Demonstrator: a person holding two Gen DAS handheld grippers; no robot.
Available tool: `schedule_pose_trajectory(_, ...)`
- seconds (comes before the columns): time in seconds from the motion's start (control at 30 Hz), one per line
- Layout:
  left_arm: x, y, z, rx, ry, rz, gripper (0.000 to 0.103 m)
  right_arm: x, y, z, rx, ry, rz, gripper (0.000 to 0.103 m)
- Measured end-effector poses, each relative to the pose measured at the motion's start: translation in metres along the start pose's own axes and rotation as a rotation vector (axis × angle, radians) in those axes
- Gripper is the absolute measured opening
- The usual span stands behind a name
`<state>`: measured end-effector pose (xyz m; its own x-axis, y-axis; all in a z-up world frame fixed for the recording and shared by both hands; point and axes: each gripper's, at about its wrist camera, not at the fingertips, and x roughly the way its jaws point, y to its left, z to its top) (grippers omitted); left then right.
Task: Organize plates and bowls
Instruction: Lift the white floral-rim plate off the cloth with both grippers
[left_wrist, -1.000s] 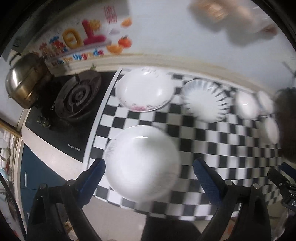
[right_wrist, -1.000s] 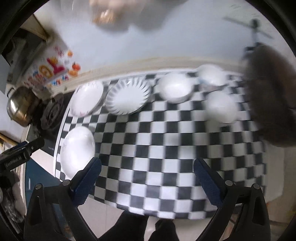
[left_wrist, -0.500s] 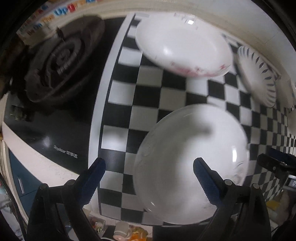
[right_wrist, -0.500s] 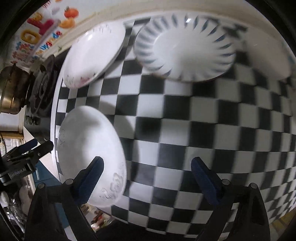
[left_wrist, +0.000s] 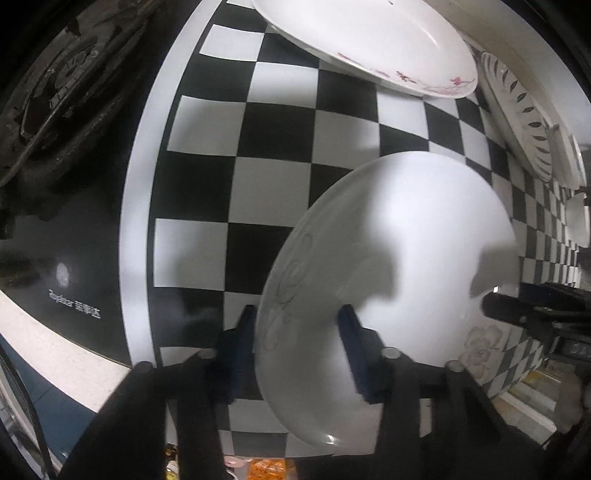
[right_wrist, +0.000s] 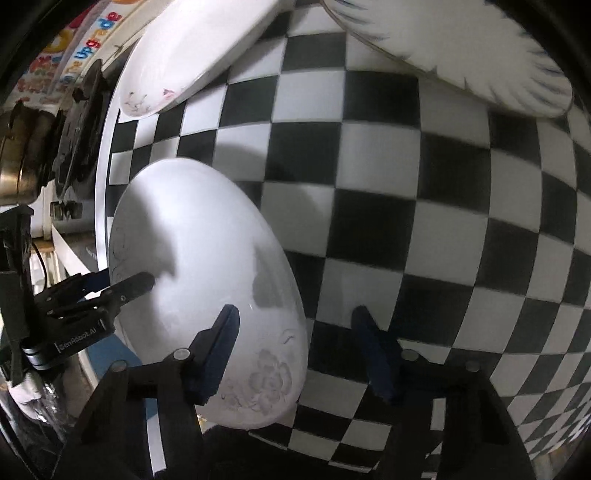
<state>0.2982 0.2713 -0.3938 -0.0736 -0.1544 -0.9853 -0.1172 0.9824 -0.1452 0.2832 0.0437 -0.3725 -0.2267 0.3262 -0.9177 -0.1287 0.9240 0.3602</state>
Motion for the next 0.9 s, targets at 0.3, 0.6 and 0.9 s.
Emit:
schedule_pose_trajectory(0.3, -0.010, 0.007, -0.010, -0.047, -0.009, 0.000, 0.038, 0.018, 0.016, 0.000, -0.017, 0.027, -0.005, 0.022)
schedule_pose_trajectory(0.6, -0.025, -0.002, -0.020, -0.032, -0.016, 0.005, 0.038, 0.018, 0.014, -0.001, -0.018, 0.029, 0.001, 0.021)
schedule_pose_trajectory(0.9, -0.059, -0.029, -0.013, 0.007, -0.050, -0.004, 0.038, -0.010, -0.012, -0.013, -0.001, -0.012, 0.019, 0.021)
